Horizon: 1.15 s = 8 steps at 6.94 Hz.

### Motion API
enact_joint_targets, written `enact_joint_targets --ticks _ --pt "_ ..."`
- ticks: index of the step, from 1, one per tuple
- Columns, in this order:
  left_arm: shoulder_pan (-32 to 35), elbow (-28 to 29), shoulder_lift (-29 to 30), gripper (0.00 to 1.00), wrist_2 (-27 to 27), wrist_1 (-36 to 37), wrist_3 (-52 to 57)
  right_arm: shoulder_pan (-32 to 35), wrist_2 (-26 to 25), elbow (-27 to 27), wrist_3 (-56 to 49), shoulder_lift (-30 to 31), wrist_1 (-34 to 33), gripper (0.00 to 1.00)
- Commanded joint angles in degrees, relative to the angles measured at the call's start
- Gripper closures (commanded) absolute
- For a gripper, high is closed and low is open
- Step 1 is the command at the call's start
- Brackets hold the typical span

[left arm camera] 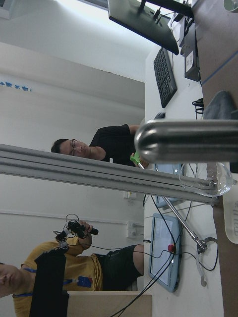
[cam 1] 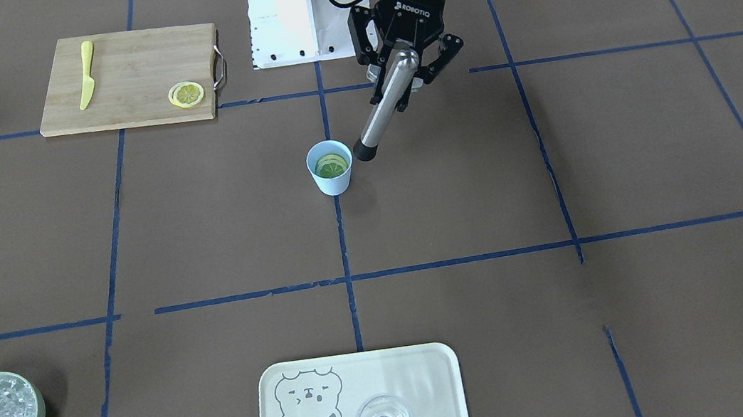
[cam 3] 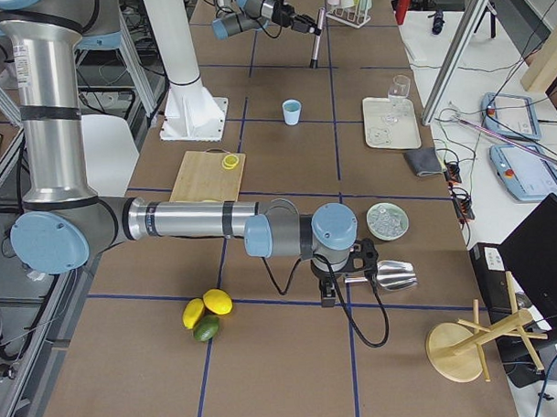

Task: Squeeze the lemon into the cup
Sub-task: 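Lower the muddler tip into the blue cup with the left gripper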

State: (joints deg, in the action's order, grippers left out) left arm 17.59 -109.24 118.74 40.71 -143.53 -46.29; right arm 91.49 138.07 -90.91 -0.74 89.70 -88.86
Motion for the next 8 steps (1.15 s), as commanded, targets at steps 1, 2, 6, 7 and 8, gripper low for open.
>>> enact_joint_targets --ticks 1,2,6,7,8 --pt "-5.6 3.2 1.7 1.0 -6.1 -0.6 4.9 0.1 0.7 -0.1 0.2 0.0 0.0 0.0" --pt "-7.6 4.9 2.4 1.0 -8.7 -1.0 6.5 0.2 1.1 -0.2 0.2 0.1 0.0 0.0" --pt "-7.9 13.0 6.7 1.0 -8.7 -3.0 8.4 0.4 1.4 -0.6 0.2 0.6 0.0 0.0" --pt "-7.9 13.7 6.5 1.0 -8.7 -3.6 8.4 0.4 1.4 -0.7 0.2 0.6 0.0 0.0" --pt "-7.9 14.8 6.5 1.0 -8.8 -3.9 8.4 0.4 1.4 -0.7 0.2 0.6 0.0 0.0"
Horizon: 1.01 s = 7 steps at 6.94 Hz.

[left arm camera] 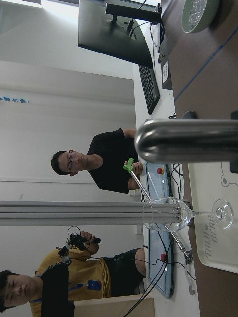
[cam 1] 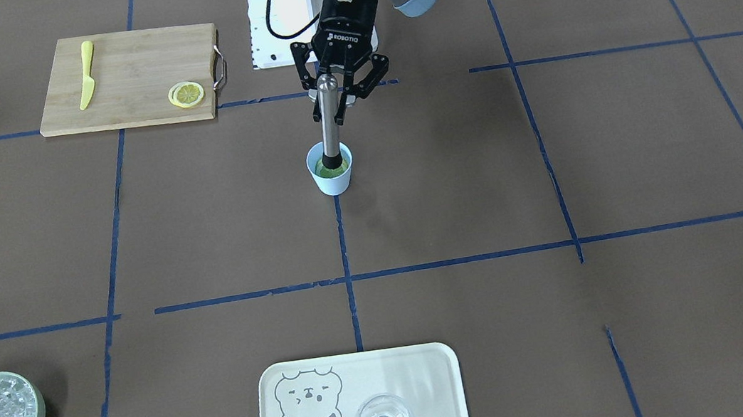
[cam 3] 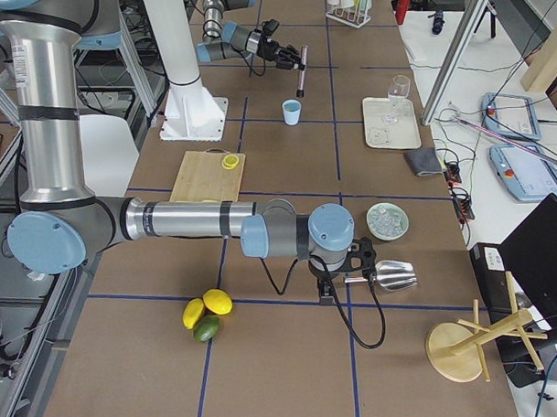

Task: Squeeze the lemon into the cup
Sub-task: 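Lower the muddler tip into the blue cup with the left gripper, then press the muddler down on the lemon inside the cup with the left gripper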

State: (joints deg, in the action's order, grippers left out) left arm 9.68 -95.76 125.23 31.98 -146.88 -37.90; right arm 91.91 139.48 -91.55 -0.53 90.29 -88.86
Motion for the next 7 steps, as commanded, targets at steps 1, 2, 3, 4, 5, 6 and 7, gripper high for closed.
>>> enact_joint_targets --ticks 1,2,3,4,5,6,7 --pt "0.0 2.1 -0.1 1.0 -0.1 -1.2 0.0 0.0 0.0 0.0 0.0 0.0 0.0 0.0" --pt "-0.4 2.9 0.0 1.0 -0.1 -1.6 0.0 0.1 0.1 0.0 0.0 -0.1 0.0 0.0" --pt "-0.5 3.0 0.1 1.0 -0.1 -1.7 0.0 0.1 0.0 0.0 0.0 -0.1 0.0 0.0" --pt "-1.0 3.1 0.1 1.0 -0.1 -1.7 0.0 0.2 0.1 0.0 0.0 -0.1 0.0 0.0" --pt "-1.6 3.4 0.3 1.0 -0.1 -1.7 0.0 0.3 0.0 0.1 0.0 -0.1 0.0 0.0" --pt "-2.0 4.0 0.2 1.0 -0.1 -1.7 0.0 0.4 0.0 0.1 0.0 -0.1 0.0 0.0" --pt "-2.4 4.5 0.2 1.0 -0.1 -1.7 0.0 0.5 0.1 0.1 0.0 0.0 0.0 0.0"
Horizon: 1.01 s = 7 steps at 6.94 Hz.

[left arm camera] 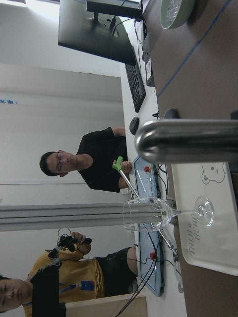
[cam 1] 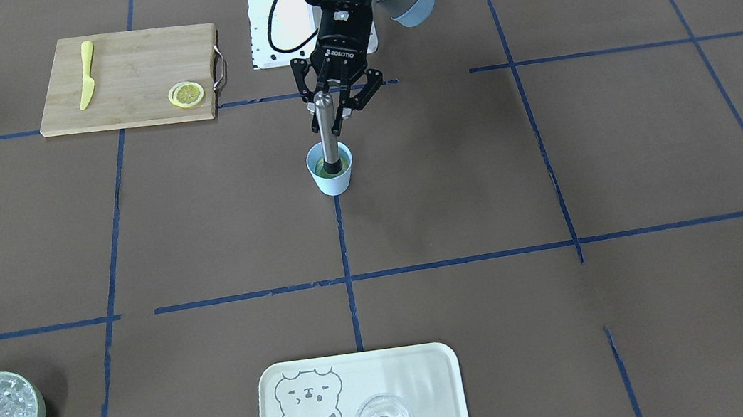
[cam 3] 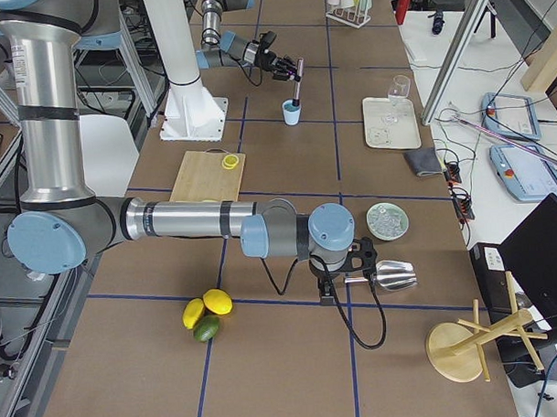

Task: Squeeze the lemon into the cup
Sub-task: 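Press the muddler down on the lemon inside the cup with the left gripper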

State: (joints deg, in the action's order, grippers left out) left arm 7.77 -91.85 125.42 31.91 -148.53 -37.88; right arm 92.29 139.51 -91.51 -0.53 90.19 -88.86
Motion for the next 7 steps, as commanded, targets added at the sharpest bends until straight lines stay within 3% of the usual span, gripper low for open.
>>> enact_joint_targets --ticks 1,4,7 --pt "-0.5 1.1 0.1 1.0 0.0 -0.1 0.0 0.7 0.2 0.0 0.0 0.0 0.0 0.0" --pt "-0.6 5.2 0.3 1.0 0.0 -4.3 -0.2 0.8 0.2 -0.1 0.0 0.0 0.0 0.0" --pt "-0.6 5.5 0.4 1.0 0.0 -4.6 -0.2 0.8 0.2 -0.1 0.0 0.0 0.0 0.0"
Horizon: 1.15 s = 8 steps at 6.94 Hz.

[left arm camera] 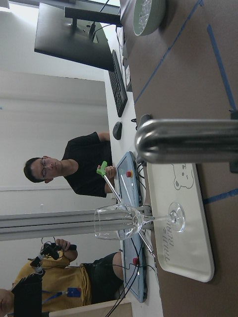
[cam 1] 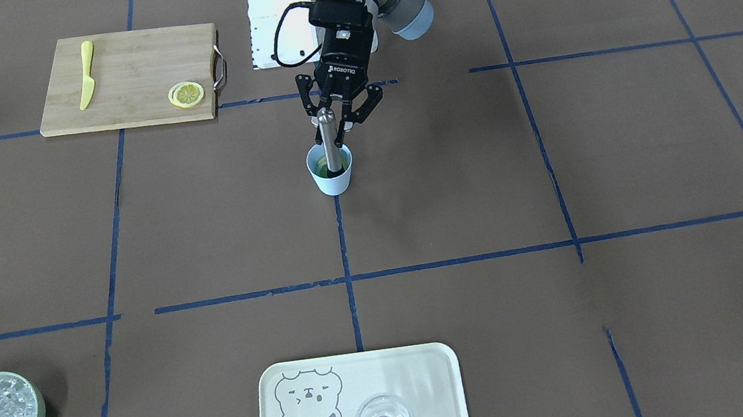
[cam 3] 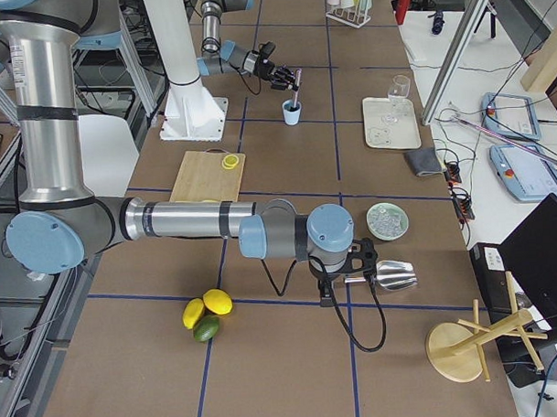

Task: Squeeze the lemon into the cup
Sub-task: 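Press the muddler down on the lemon inside the cup with the left gripper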

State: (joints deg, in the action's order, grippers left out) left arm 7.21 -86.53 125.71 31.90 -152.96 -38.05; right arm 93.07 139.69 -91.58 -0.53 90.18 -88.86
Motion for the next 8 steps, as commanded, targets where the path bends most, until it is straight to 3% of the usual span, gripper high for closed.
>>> enact_joint_targets --ticks 1,3,8 --pt "0.0 0.1 0.1 1.0 0.0 -0.1 0.0 0.0 0.1 0.0 0.0 0.0 0.0 0.0" --pt "-0.1 -0.7 0.2 1.0 0.7 -0.1 0.3 0.1 0.1 0.0 0.0 0.0 0.0 0.0" --pt "0.3 -14.7 -0.8 1.0 5.1 -1.9 16.0 0.4 0.0 -0.4 0.0 -0.1 0.0 0.0"
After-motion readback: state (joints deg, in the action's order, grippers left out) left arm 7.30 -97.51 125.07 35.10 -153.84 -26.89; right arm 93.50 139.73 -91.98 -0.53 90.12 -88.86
